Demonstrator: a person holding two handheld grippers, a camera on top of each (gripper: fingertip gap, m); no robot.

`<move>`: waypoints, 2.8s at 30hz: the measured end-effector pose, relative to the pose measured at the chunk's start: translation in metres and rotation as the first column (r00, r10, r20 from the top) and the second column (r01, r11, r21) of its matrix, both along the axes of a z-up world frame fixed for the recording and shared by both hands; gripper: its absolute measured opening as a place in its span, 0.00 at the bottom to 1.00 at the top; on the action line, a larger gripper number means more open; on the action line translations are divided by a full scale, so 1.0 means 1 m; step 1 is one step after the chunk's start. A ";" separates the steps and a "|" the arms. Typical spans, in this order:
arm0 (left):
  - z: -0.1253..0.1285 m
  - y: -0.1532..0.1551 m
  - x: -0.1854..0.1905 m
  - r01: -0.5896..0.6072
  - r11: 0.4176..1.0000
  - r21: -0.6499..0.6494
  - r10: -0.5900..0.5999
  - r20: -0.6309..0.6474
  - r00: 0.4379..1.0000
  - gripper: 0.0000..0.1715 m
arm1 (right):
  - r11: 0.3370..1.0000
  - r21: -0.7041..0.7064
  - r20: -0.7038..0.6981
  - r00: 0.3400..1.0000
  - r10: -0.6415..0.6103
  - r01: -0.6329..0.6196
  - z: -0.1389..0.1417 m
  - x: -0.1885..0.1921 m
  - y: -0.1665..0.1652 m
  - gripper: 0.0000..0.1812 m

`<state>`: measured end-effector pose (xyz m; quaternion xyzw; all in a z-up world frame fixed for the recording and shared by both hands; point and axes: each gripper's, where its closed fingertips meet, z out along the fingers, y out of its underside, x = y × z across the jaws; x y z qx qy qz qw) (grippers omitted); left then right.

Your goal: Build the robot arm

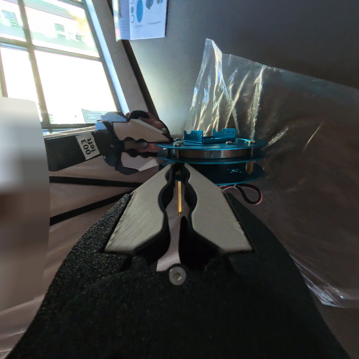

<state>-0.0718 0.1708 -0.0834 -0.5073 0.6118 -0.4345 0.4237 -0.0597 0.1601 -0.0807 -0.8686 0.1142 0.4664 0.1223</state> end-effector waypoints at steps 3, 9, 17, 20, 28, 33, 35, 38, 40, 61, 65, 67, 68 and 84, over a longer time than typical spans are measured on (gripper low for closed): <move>0.000 0.003 0.001 0.000 1.000 -0.015 0.000 -0.009 1.000 0.07 | 1.000 0.020 0.067 0.998 0.002 -0.004 0.000 0.001 0.003 0.02; -0.001 0.005 0.002 -0.008 1.000 -0.020 0.008 -0.017 1.000 0.07 | 0.962 0.231 0.653 0.756 -0.041 -0.147 0.022 0.005 0.001 0.14; -0.001 0.004 0.002 -0.003 1.000 -0.004 0.003 -0.025 1.000 0.07 | 0.966 0.147 0.946 0.315 -0.075 -0.213 -0.006 0.009 -0.025 0.05; -0.001 0.003 0.002 -0.005 1.000 0.017 0.005 -0.021 1.000 0.07 | 0.968 0.131 0.948 0.312 -0.059 -0.215 -0.007 0.009 -0.025 0.03; -0.002 0.002 0.001 -0.011 1.000 0.005 0.010 0.007 1.000 0.07 | 0.973 0.162 0.136 0.972 -0.189 0.166 -0.002 -0.007 -0.026 0.02; -0.003 0.004 -0.001 -0.012 1.000 0.005 0.012 0.005 1.000 0.07 | 0.969 0.147 -0.058 0.980 -0.191 0.198 0.000 -0.010 -0.023 0.02; -0.004 0.004 -0.001 -0.007 1.000 -0.001 0.007 -0.004 1.000 0.07 | 0.971 0.223 0.217 0.967 -0.134 0.085 -0.004 -0.006 -0.024 0.05; -0.003 0.003 0.000 -0.003 1.000 -0.003 0.003 -0.013 1.000 0.07 | 0.964 0.236 0.637 0.768 -0.058 -0.123 -0.009 0.001 -0.028 0.13; -0.003 0.002 0.000 -0.003 1.000 0.003 0.003 -0.014 1.000 0.07 | 0.954 0.219 0.760 0.649 -0.033 -0.207 -0.009 -0.002 -0.027 0.04; -0.008 0.007 -0.006 0.031 0.999 -0.025 -0.031 0.001 1.000 0.07 | 0.980 0.193 0.326 0.938 -0.115 0.053 -0.006 -0.015 -0.022 0.02; -0.009 0.009 -0.006 0.027 0.999 -0.022 -0.027 -0.005 1.000 0.07 | 0.966 0.105 -0.172 0.961 -0.215 0.235 -0.001 -0.023 -0.019 0.02; -0.009 0.009 -0.006 0.032 0.999 -0.036 -0.032 -0.009 0.999 0.07 | 0.973 0.190 0.079 0.986 -0.147 0.130 -0.005 -0.021 -0.020 0.03; -0.009 0.009 -0.006 0.030 0.999 -0.034 -0.030 -0.011 0.999 0.07 | 0.973 0.222 0.261 0.958 -0.117 0.058 -0.008 -0.016 -0.019 0.06; -0.012 0.011 -0.008 0.034 0.999 -0.035 -0.035 -0.027 0.999 0.07 | 0.961 0.253 0.203 0.966 -0.162 0.108 -0.007 -0.018 -0.014 0.07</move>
